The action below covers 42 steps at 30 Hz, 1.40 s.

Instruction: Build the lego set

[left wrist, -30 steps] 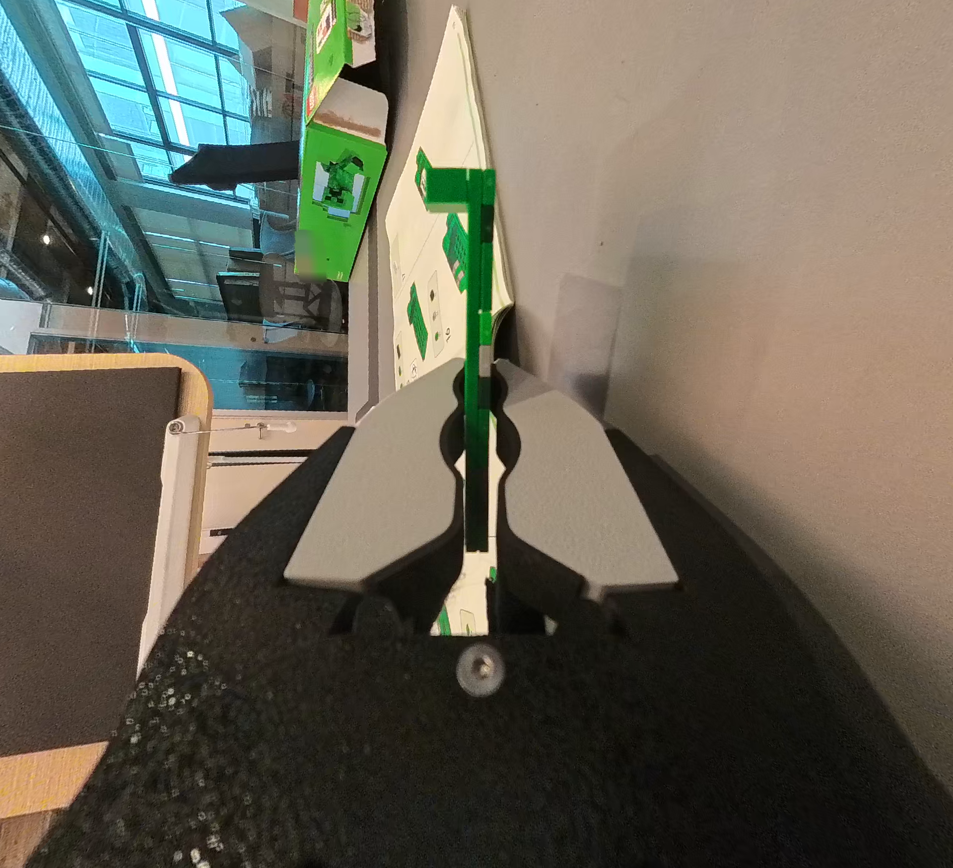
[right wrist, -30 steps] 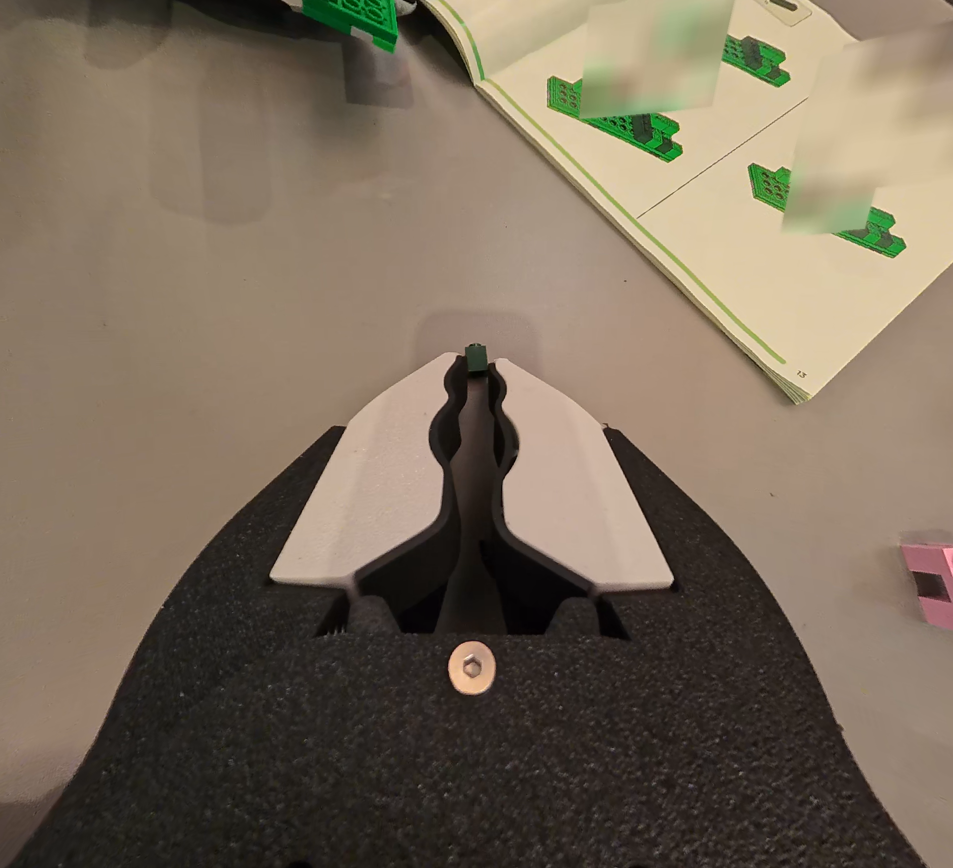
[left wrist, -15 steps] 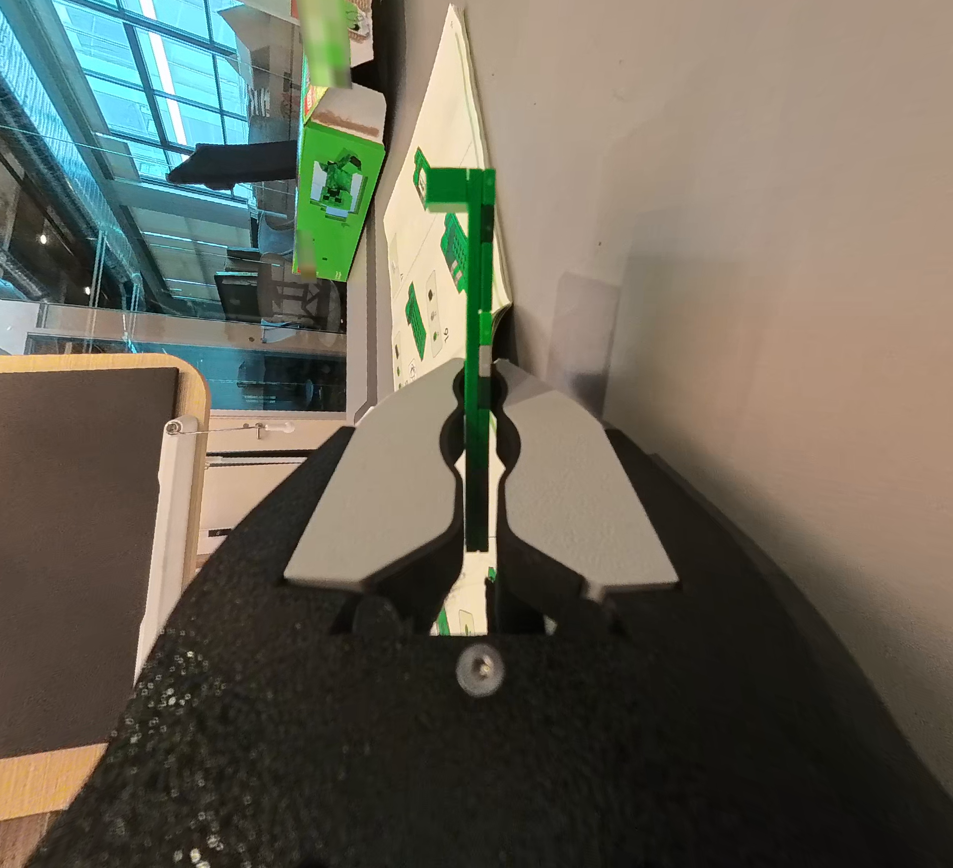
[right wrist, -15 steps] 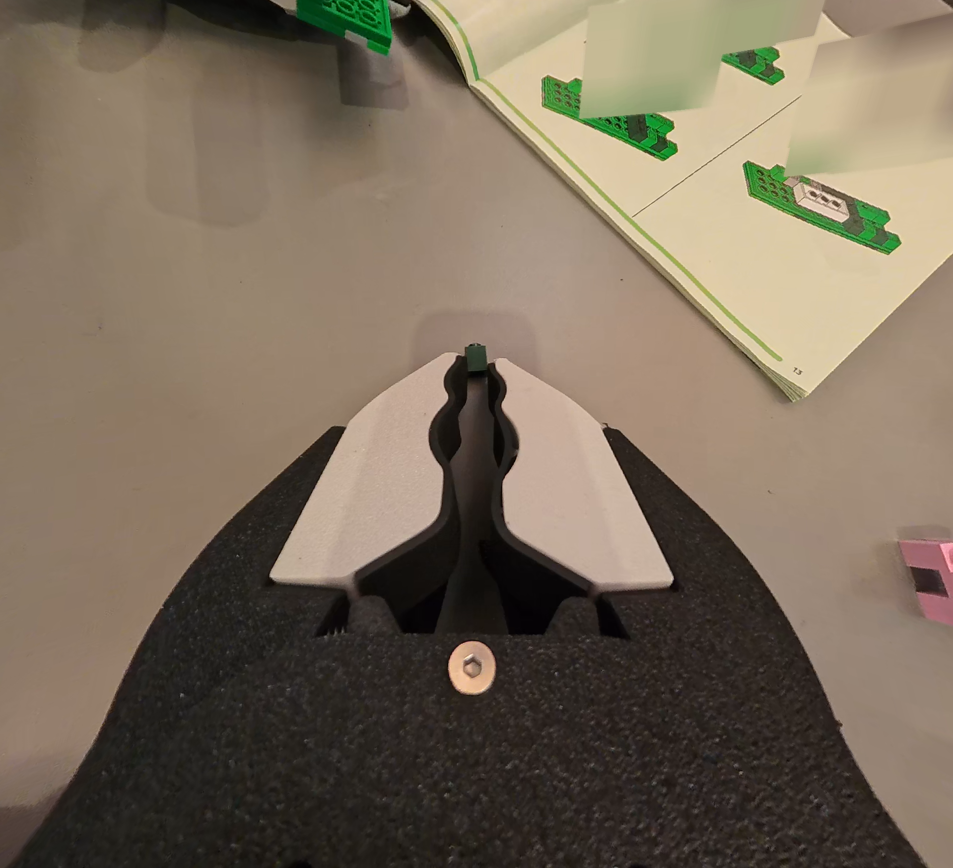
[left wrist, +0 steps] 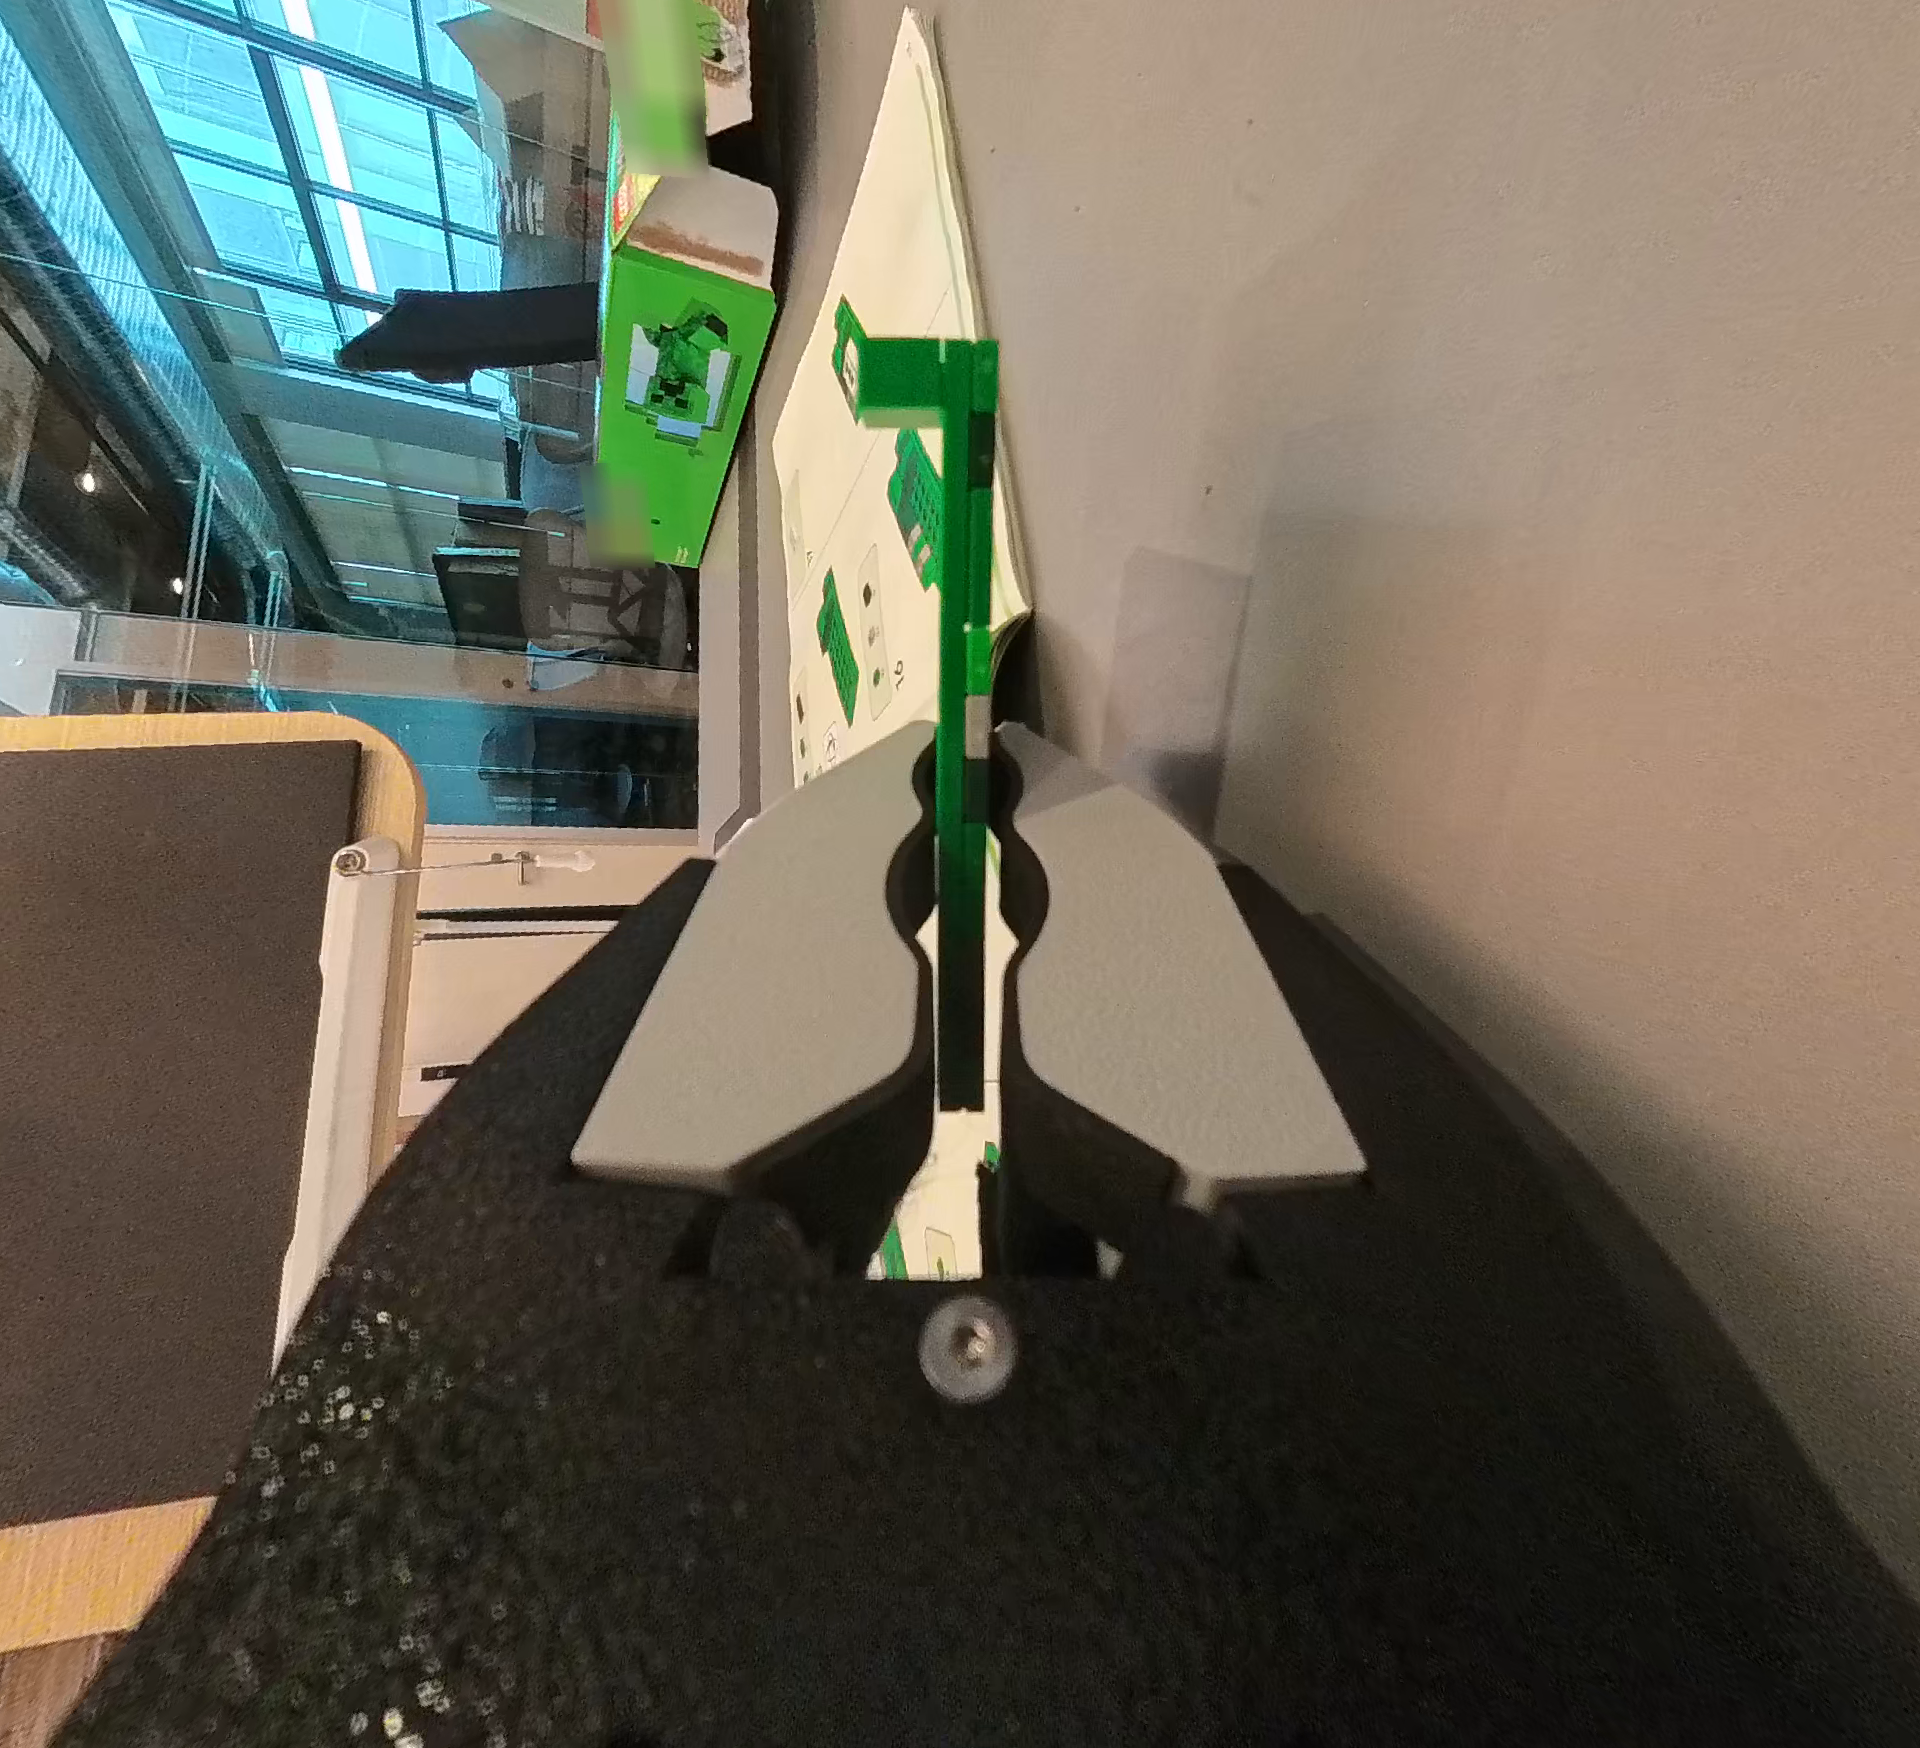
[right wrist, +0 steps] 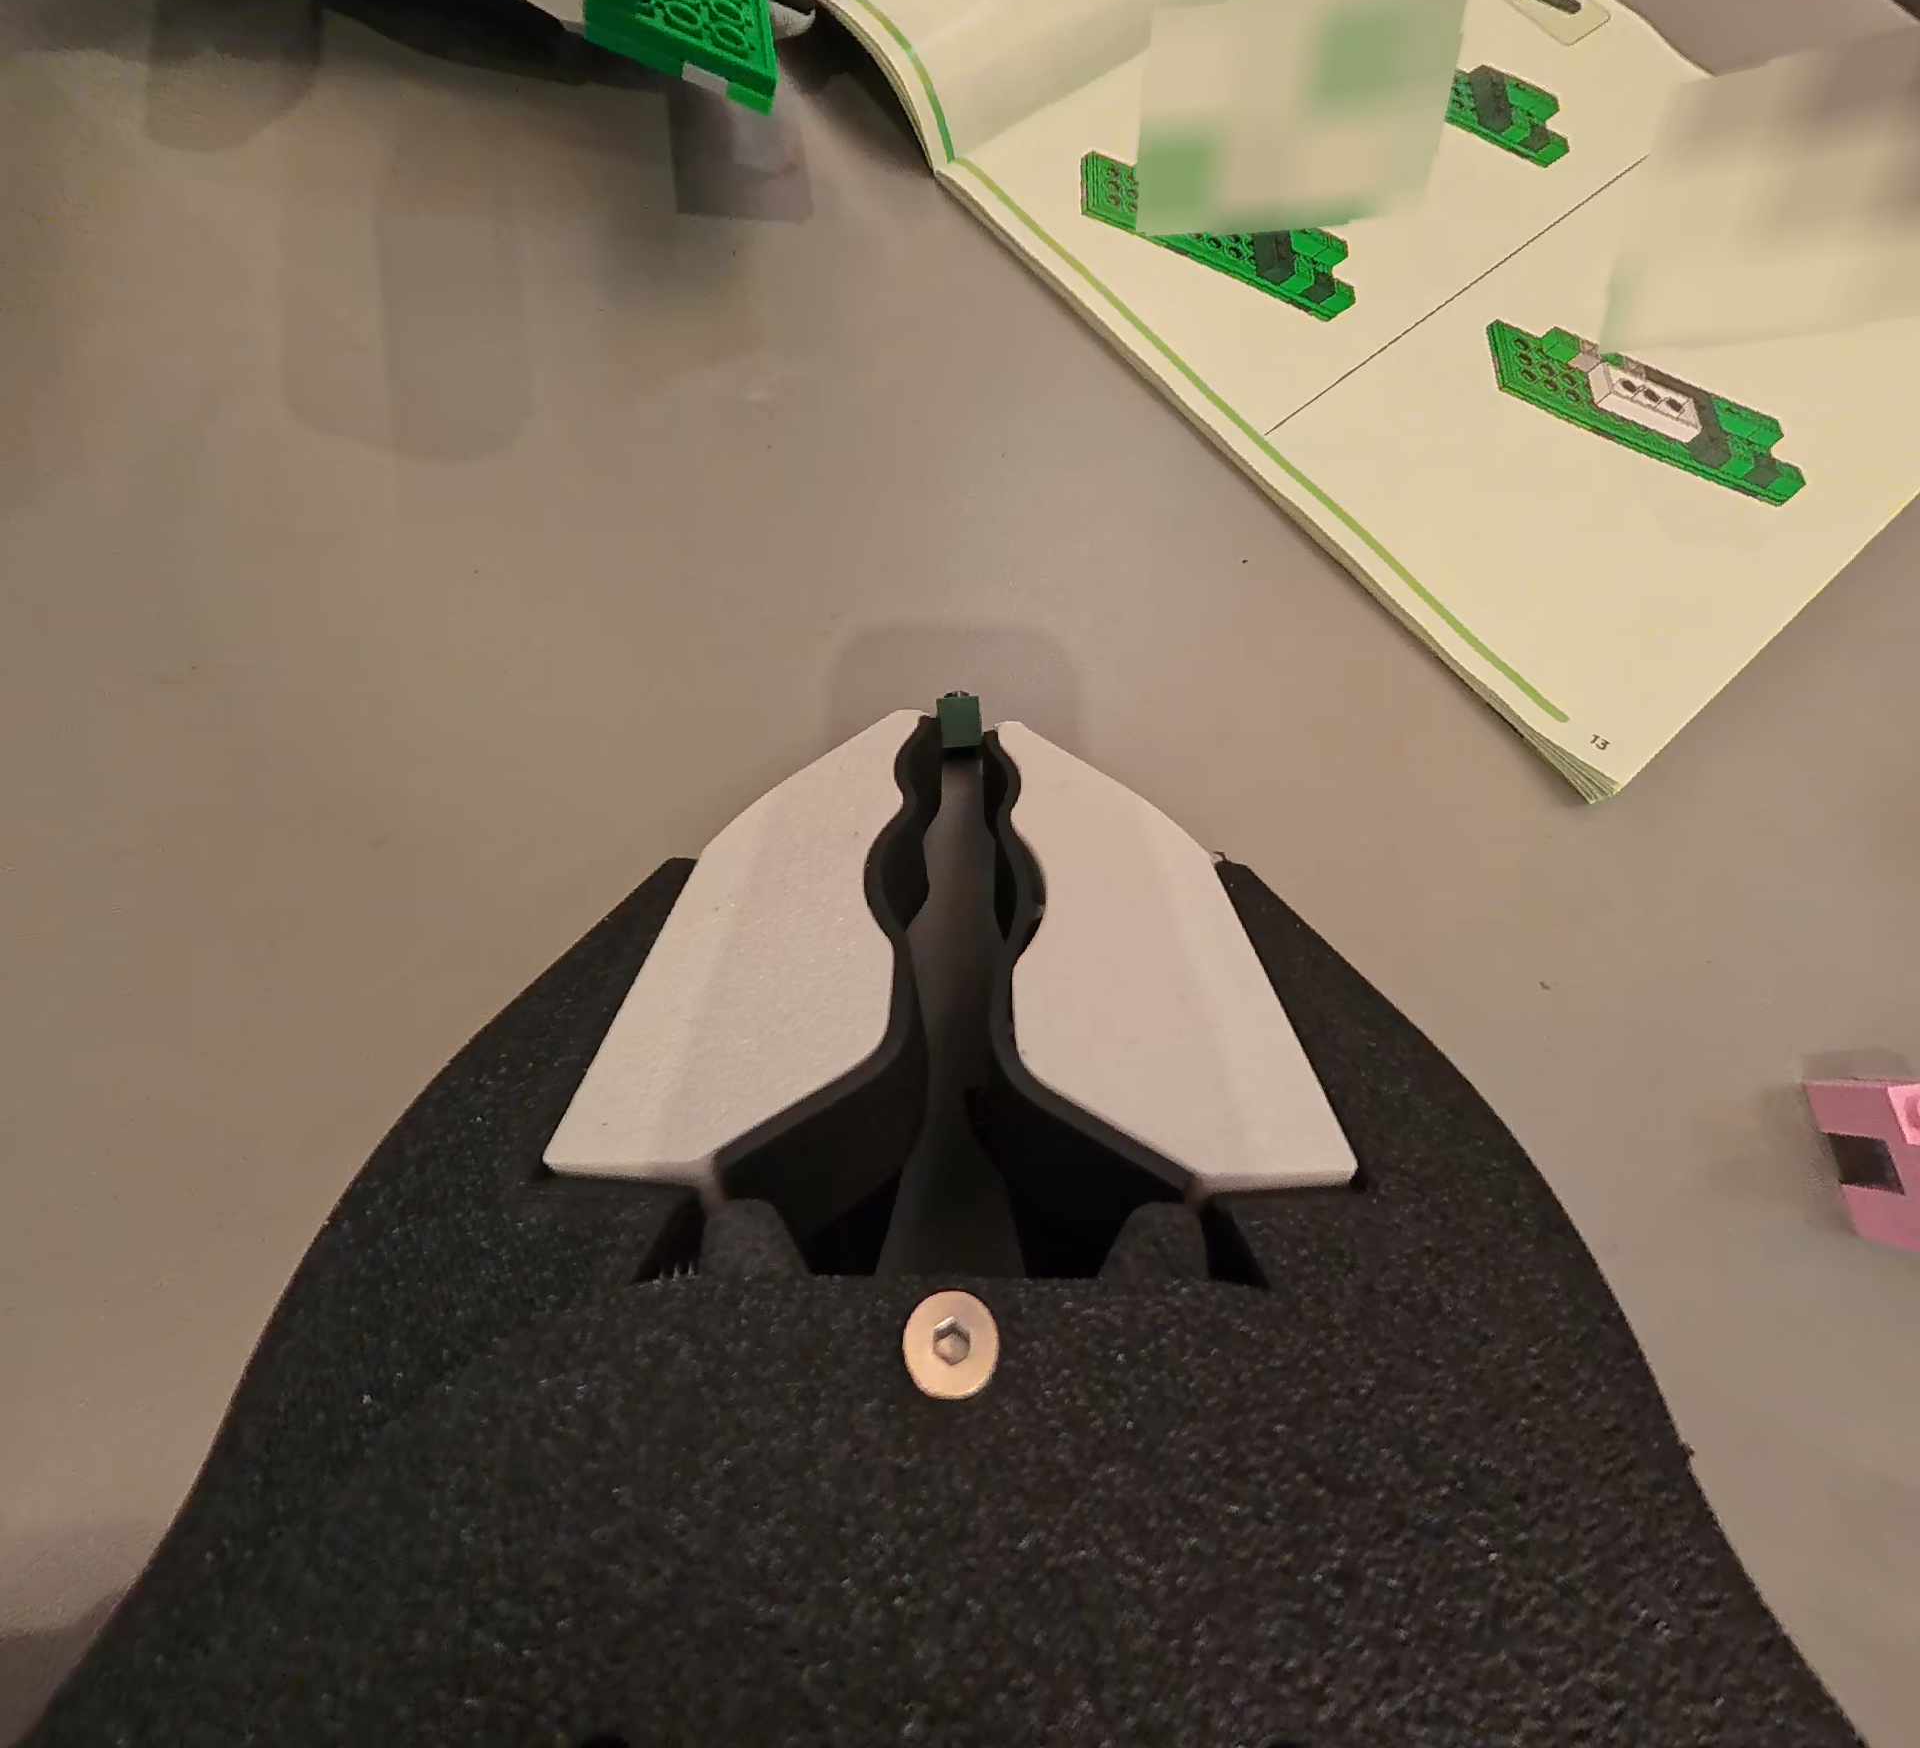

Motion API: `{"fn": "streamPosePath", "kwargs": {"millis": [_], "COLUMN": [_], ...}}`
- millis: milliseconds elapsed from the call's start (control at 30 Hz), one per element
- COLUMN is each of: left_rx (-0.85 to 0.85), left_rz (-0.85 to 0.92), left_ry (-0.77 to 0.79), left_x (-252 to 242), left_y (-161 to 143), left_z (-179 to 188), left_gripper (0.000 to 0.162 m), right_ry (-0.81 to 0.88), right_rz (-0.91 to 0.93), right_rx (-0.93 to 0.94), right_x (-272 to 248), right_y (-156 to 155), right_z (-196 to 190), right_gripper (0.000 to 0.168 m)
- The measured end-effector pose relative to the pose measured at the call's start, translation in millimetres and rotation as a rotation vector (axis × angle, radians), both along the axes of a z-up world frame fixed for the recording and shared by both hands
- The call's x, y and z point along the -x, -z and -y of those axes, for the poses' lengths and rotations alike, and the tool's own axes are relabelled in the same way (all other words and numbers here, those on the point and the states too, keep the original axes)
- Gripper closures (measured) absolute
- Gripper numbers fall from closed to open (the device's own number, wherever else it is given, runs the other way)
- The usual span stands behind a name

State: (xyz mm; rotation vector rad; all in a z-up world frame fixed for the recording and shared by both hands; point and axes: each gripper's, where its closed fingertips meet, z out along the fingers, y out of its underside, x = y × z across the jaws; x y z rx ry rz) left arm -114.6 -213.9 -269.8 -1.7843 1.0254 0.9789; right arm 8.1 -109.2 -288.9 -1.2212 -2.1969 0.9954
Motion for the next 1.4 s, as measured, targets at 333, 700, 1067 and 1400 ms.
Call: {"fn": "streamPosePath", "kwargs": {"millis": [333, 700, 1067, 1400], "left_rx": [0.006, 0.024, 0.065, 0.08], "left_rz": [-0.001, -0.038, -0.236, -0.312], "left_ry": [0.0, 0.065, 0.126, 0.141], "left_x": [0, -10, -22, -25], "left_y": [1, 4, 10, 10], "left_z": [0, -1, -3, -3], "left_gripper": [0.156, 0.156, 0.156, 0.156], "right_ry": [0.001, -0.029, -0.272, -0.297], "right_rz": [0.0, -0.069, 0.514, 0.91], "right_rx": [0.0, 0.158, -0.034, -0.16], "right_x": [0, 12, 44, 43], "right_y": [0, -30, -55, -31], "right_z": [0, 32, 94, 105], "right_gripper": [0.161, 0.162, 0.162, 0.162]}}
